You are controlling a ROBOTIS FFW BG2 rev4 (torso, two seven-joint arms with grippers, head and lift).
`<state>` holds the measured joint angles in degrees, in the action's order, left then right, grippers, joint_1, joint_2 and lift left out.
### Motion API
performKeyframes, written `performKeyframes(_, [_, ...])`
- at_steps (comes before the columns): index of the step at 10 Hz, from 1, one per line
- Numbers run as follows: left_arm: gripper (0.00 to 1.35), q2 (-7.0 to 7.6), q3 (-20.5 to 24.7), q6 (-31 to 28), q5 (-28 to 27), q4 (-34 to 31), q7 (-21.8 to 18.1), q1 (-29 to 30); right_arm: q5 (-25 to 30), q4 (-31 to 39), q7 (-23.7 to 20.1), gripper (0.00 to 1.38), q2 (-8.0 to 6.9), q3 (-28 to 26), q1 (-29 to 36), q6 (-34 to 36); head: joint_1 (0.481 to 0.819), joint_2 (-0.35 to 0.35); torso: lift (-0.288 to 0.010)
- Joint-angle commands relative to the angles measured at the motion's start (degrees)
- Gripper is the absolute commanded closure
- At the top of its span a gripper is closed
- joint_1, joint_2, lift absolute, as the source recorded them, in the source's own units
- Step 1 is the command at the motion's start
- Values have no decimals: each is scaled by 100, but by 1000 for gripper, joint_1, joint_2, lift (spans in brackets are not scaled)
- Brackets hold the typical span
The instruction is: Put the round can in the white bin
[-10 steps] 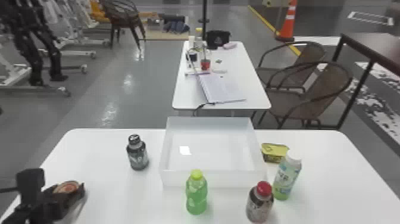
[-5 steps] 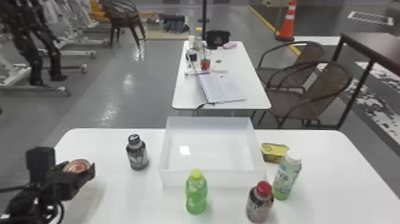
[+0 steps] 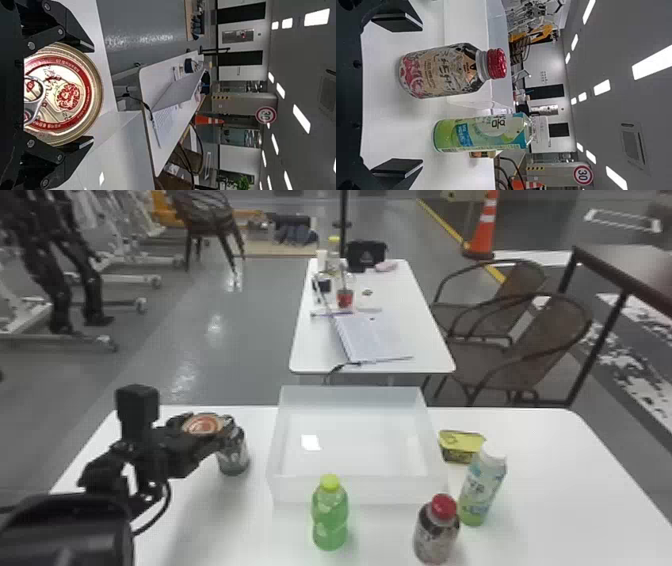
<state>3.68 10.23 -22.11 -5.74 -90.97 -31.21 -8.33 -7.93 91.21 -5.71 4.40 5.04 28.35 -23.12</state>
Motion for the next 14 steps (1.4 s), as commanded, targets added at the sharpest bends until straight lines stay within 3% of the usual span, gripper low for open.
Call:
performKeyframes(1, [825, 10, -267, 14, 81, 141, -131, -222, 2, -7, 0, 94, 0, 6, -14, 0, 549, 0, -100])
performKeyframes(4, [825, -60, -891, -65, 705, 413, -263, -441, -7, -42, 0, 94, 0, 32, -58, 0, 549, 0, -100])
performKeyframes(7, [825, 63, -1542, 93, 1417, 1020, -421, -661, -7, -51, -9, 94, 0, 32, -67, -9, 549, 0, -100])
performKeyframes(9, [825, 63, -1841, 462, 1646, 1547, -482, -855, -7, -68, 0, 94, 0, 32, -84, -9, 549, 0, -100])
performKeyframes(12, [782, 54, -1990, 919, 1707, 1784, -447, -916, -7, -86, -18, 94, 0, 41, -102, -9, 549, 0, -100])
performKeyframes(14, [269, 45, -1928, 1007, 1628, 1784, -421, -925, -16, -86, -18, 94, 0, 41, -102, -18, 549, 0, -100])
